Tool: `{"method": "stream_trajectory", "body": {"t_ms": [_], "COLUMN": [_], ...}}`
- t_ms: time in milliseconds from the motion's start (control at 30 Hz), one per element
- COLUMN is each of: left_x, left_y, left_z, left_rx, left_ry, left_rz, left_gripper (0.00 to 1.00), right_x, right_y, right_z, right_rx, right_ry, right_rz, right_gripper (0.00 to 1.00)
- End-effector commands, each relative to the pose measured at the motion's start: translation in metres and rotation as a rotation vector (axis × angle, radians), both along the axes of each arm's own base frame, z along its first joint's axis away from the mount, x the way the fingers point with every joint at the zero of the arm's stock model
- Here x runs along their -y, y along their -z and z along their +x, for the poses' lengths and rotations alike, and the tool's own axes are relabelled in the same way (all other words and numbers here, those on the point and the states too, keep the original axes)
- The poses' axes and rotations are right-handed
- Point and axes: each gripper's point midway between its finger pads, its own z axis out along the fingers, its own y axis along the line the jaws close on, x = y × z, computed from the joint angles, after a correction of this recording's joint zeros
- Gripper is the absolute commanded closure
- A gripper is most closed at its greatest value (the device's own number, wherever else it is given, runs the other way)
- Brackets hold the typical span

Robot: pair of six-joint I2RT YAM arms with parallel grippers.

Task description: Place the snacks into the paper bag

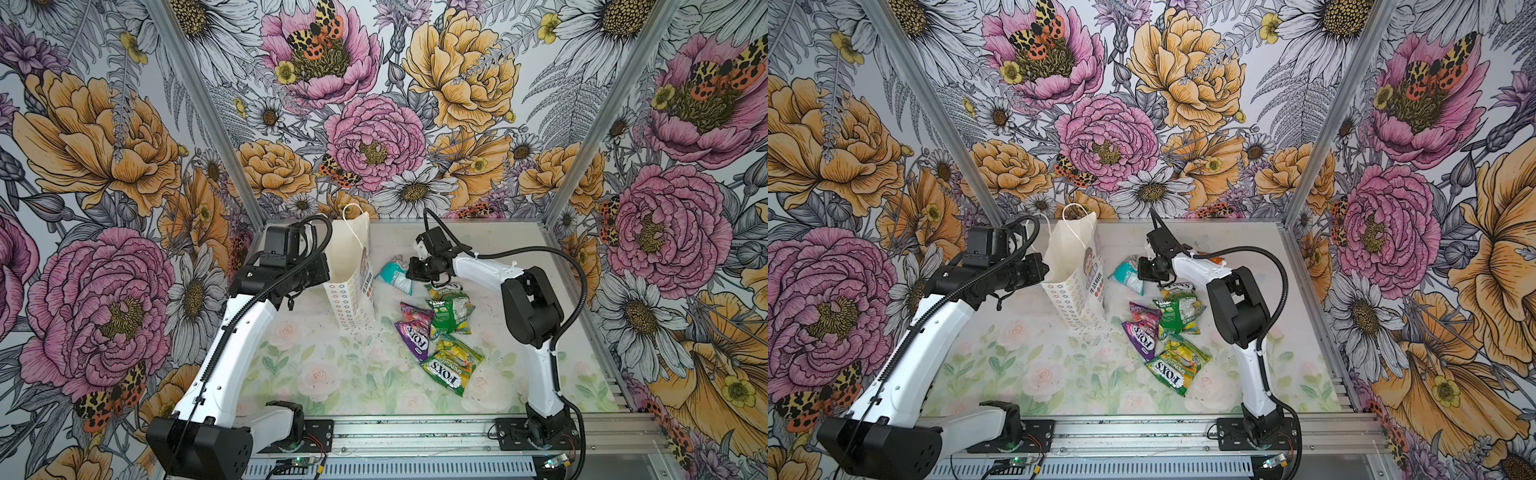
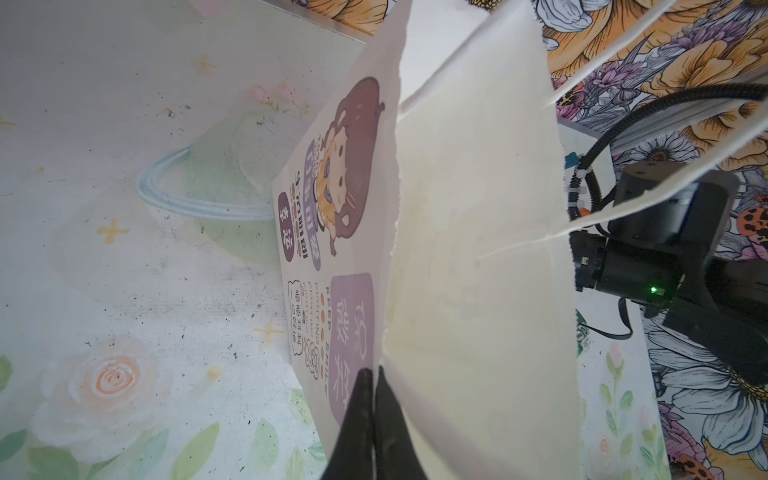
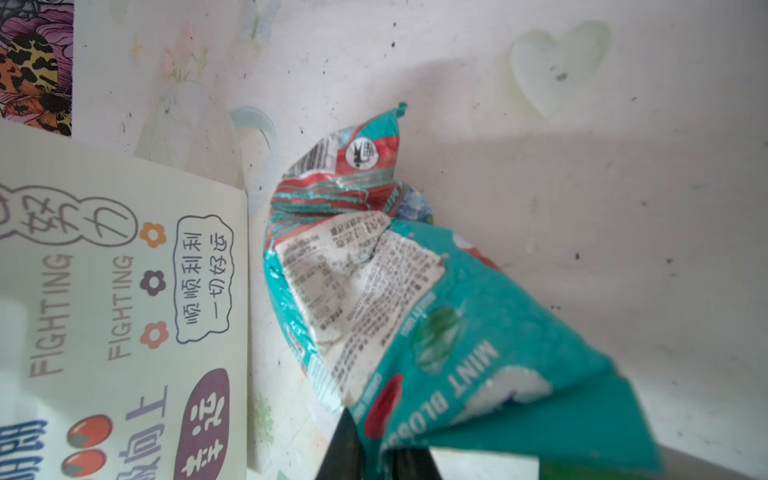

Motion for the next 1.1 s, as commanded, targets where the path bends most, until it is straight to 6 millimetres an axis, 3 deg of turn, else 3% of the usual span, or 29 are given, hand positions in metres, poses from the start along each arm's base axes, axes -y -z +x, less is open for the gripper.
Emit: {"method": "stream_trajectory", "body": {"t_ms": [0,167,667,867,1067], "left_x": [-0.001,-0.001,0.005,0.005,0.009], "left_y": [0.002,0.001,-0.016,-0.026,-0.017], "left_z": [-0.001,-0.003,-0.005,0.001,0.012], "left_rx": [0.004,0.011,0.076,0.119,0.103], "left_ry": [-0.008,0.009,0.084,0.102,0.113], "left_rz": [0.009,0.009,0.031,0.052,0.045], "left_gripper": [1.0,1.0,1.0,1.0,1.0], "right_x": [-0.002,0.001,0.018,0.031,0.039], "right_y": [-0.052,-0.084,-0.215,-0.279,-0.322], "right_z": [0.014,0.019,0.024,0.021,0.02], "right_rx": [0.167,0.273,0.648,0.814,0.891], "right_ry": [-0.034,-0.083,-0.186,-0.178,-0.164], "right_rz": [0.037,0.034,0.015,-0.011,0.011], "right_gripper": [1.0,1.0,1.0,1.0,1.0]}}
